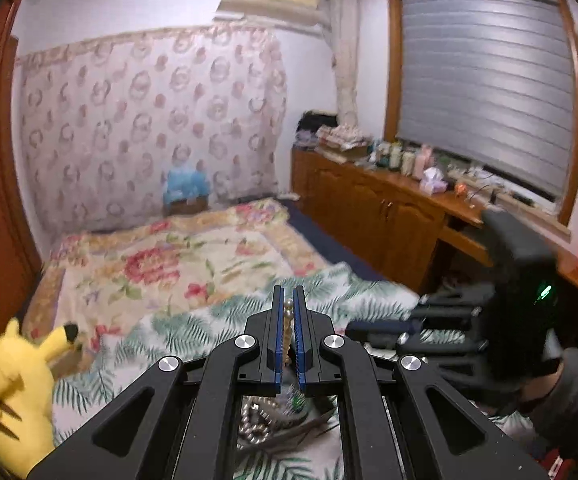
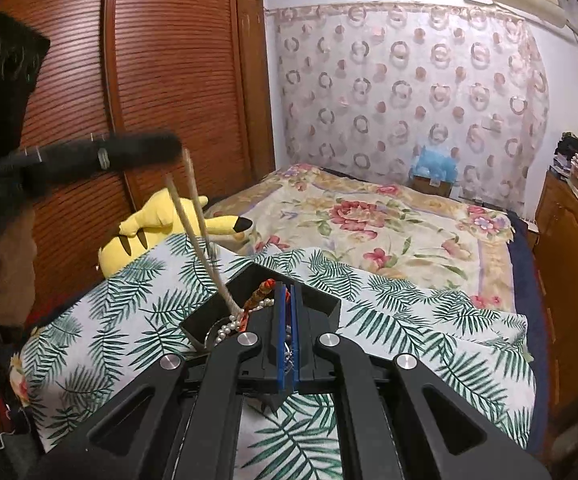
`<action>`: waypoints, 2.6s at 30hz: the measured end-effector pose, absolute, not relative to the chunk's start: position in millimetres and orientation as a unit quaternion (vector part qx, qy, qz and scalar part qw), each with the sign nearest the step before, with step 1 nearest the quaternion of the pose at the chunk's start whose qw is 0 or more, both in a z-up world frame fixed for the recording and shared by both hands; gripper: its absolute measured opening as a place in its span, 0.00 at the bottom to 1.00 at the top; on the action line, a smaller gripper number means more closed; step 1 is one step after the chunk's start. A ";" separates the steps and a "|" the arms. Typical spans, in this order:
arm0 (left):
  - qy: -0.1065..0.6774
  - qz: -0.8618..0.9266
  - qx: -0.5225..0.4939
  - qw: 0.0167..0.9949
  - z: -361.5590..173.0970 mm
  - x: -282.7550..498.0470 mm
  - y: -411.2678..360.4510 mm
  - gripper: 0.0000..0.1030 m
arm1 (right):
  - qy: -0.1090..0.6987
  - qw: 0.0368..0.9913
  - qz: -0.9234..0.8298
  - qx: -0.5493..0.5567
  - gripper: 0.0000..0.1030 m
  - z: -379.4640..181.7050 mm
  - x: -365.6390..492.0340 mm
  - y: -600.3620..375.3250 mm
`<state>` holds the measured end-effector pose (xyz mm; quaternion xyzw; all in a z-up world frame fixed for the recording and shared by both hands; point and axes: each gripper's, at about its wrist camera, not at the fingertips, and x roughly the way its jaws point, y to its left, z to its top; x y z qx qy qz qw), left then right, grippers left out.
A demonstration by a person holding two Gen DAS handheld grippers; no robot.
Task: Organize jewelry
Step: 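Carry the red bracelet and pearl strand over the black box with both tools, then lower both pieces into the black box and open both tools, then grasp a small gold stud earring from the cloth with the right tool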
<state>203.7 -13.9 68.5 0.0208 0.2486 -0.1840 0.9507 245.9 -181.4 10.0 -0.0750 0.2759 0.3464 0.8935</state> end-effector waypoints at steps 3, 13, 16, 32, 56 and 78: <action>0.279 -0.174 0.009 0.945 39.9 217.2 -4.7 0.04 | 0.285 0.890 0.348 -0.075 0.03 1.2 259.0 -171.7; 0.335 -0.133 0.003 0.933 -21.9 224.4 13.5 0.48 | 0.315 0.876 0.358 -0.071 0.03 -34.8 290.9 -144.0; 0.344 -0.115 -0.005 0.932 -34.5 220.5 19.4 0.60 | 0.323 0.873 0.357 -0.074 0.03 -43.8 294.9 -139.4; 0.350 -0.062 -0.004 0.935 -48.8 188.3 37.7 0.87 | 0.327 0.877 0.342 -0.081 0.30 -50.5 276.4 -153.4; 0.355 -0.104 0.012 0.929 -82.5 89.0 7.8 0.90 | 0.386 0.845 0.353 -0.112 0.37 -105.9 134.4 -170.2; 0.374 -0.124 0.004 0.919 -99.2 70.8 10.5 0.90 | 0.394 0.832 0.354 -0.166 0.11 -120.4 115.2 -144.7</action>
